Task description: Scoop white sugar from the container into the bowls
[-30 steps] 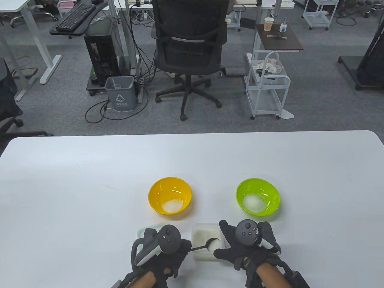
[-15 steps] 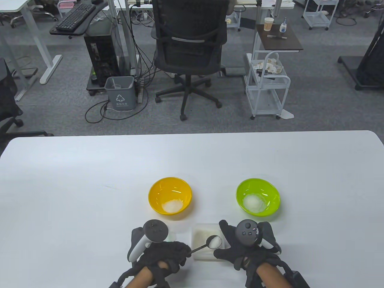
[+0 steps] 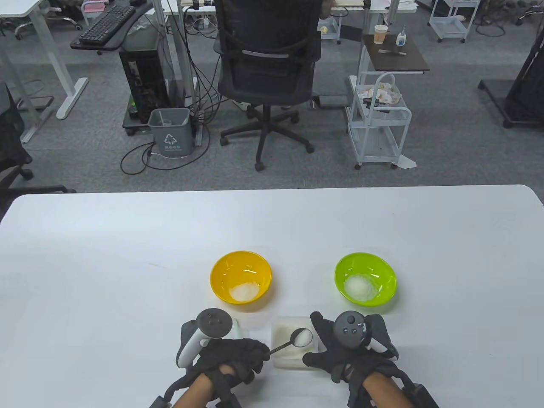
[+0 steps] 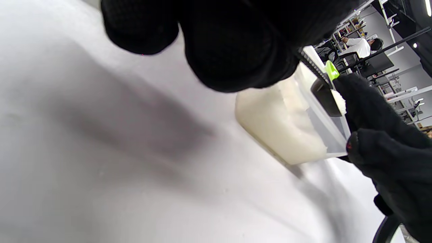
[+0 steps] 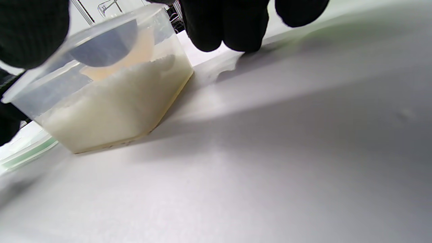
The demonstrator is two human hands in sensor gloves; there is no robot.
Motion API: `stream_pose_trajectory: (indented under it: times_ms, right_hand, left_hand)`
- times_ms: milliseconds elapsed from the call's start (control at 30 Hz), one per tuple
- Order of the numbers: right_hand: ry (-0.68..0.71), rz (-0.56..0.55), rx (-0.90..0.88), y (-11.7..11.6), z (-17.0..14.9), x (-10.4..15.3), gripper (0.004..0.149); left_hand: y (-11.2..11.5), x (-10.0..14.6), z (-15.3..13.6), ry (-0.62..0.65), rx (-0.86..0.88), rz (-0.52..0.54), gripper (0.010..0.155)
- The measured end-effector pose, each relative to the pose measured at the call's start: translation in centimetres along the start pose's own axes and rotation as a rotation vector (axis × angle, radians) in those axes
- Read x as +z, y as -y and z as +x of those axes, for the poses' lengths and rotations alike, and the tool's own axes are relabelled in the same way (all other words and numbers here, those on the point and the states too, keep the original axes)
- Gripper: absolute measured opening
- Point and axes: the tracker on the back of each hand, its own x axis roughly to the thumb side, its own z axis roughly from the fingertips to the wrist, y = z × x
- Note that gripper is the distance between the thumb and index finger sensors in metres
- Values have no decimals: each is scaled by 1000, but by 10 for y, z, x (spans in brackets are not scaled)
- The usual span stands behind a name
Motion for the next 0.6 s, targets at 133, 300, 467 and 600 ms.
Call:
stream_pose_trajectory:
  times_ms: [133,300,467,600]
  right_hand:
    - [-1,1,-1,1,0,0,93]
    - [-1,1,-2,0,0,0,93]
    - [-1,1,-2,0,0,0,93]
    - [-1,1,-2,0,0,0,93]
  left_hand:
    - [-10,1,-4,2,54,21,46]
    - [-25,3,-11,8,121,58,46]
    - [-41,5,-21,-2,188,108,46]
    - [-51,6,-28,-19,227,146,46]
